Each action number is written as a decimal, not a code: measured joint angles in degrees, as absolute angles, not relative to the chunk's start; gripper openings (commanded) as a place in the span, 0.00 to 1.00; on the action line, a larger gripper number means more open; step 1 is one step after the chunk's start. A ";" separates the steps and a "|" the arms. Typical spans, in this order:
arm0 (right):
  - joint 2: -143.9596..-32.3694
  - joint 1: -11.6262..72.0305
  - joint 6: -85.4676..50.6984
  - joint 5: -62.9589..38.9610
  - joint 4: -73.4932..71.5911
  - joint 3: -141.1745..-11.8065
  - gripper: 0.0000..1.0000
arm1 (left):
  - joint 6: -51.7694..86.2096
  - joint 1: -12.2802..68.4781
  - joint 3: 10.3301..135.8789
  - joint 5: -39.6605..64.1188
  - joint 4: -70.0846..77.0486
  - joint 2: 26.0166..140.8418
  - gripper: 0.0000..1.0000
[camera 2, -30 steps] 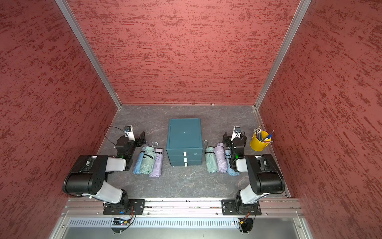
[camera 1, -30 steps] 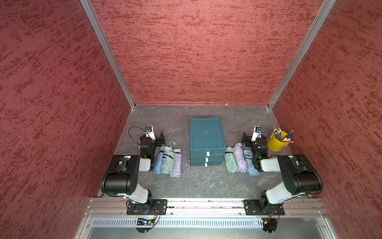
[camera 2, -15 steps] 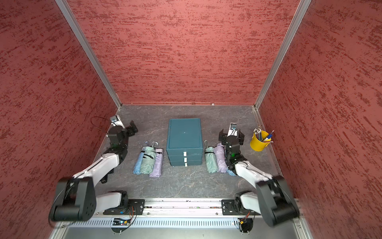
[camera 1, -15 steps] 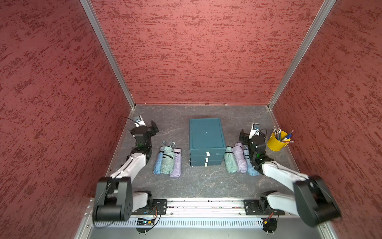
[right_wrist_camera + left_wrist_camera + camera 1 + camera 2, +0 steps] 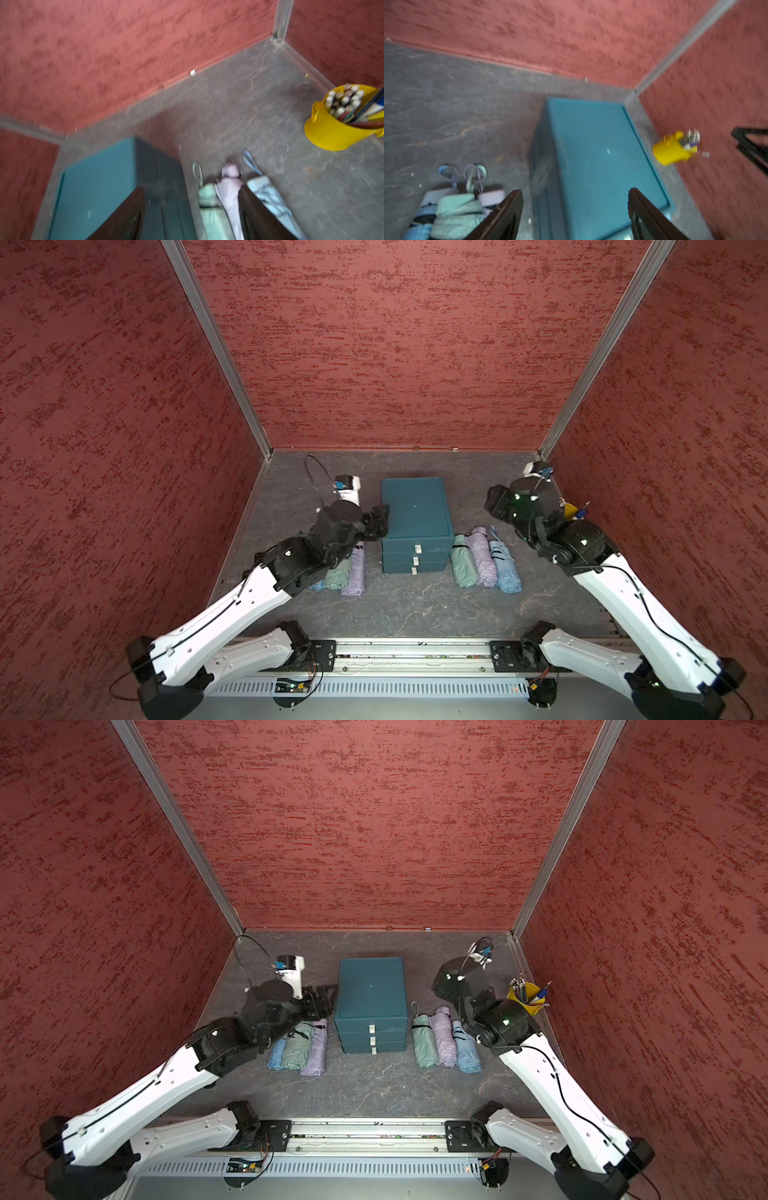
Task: Place the umbrella in the drawer by color
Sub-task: Open the drawer in the storage box.
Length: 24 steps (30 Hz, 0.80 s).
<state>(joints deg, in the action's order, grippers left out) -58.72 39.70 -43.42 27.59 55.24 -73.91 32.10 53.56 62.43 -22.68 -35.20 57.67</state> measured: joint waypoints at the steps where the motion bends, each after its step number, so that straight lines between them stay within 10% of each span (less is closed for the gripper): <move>1: -58.06 44.99 -45.52 27.73 59.20 -74.43 0.67 | 32.73 56.18 63.59 -23.22 -37.45 58.72 0.82; 9: -62.70 77.32 -57.89 30.50 74.32 -76.77 0.69 | 37.50 52.38 68.58 -18.94 -47.07 62.70 0.82; 16: -73.89 80.07 -56.12 28.10 67.83 -76.42 0.65 | 40.34 49.50 68.12 -14.81 -49.01 62.61 0.93; 24: -83.48 78.06 -54.19 27.70 61.19 -79.55 0.60 | 40.18 46.83 65.63 -9.87 -46.09 62.02 0.71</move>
<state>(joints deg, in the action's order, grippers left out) -83.48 78.06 -54.19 27.70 61.19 -79.55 40.18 46.83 65.63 -9.87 -46.09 62.02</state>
